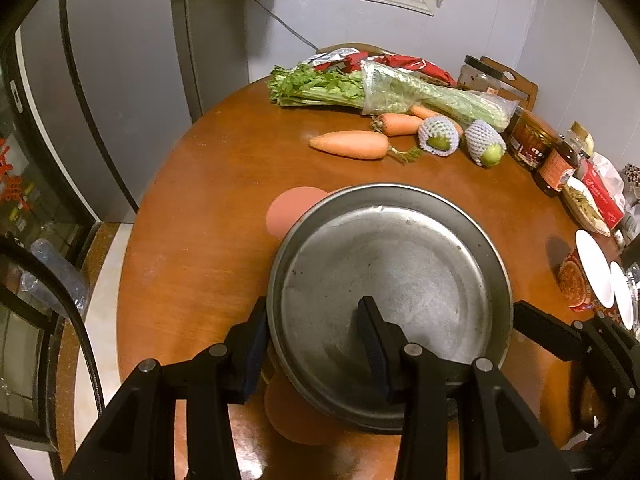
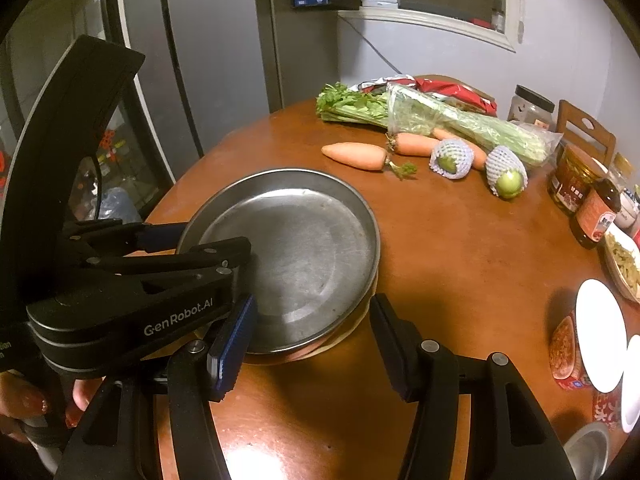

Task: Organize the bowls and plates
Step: 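Lower the grey pan onto the salmon-pink plate stack with the left tool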

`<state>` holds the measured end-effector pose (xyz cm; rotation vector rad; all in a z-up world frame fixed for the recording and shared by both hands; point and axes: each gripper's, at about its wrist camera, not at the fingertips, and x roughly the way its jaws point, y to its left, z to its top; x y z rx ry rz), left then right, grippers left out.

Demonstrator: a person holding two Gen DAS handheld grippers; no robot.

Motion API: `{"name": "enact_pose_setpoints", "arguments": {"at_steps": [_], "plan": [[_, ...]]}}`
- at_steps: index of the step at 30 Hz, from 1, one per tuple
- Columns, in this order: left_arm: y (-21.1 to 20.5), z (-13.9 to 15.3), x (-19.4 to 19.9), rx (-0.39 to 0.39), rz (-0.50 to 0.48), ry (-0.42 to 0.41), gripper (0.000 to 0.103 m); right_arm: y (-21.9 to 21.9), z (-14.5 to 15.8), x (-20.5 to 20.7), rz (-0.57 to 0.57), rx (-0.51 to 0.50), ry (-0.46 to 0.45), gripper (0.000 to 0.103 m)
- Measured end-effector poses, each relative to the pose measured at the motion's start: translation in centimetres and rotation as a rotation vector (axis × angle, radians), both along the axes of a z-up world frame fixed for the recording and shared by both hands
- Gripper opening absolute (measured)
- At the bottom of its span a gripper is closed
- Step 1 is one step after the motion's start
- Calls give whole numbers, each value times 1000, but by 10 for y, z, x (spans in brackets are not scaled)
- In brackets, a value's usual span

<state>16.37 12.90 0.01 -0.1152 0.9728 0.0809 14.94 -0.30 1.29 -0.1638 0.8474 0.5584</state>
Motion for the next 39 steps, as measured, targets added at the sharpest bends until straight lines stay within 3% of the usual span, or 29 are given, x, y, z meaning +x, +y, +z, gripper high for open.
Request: {"name": "enact_pose_setpoints", "arguments": {"at_steps": [27, 39], "plan": [[24, 12, -12, -8, 62, -44, 49, -18, 4, 5, -49, 42, 28, 60], [34, -1, -1, -96, 58, -10, 52, -38, 0, 9, -99, 62, 68, 60]]}}
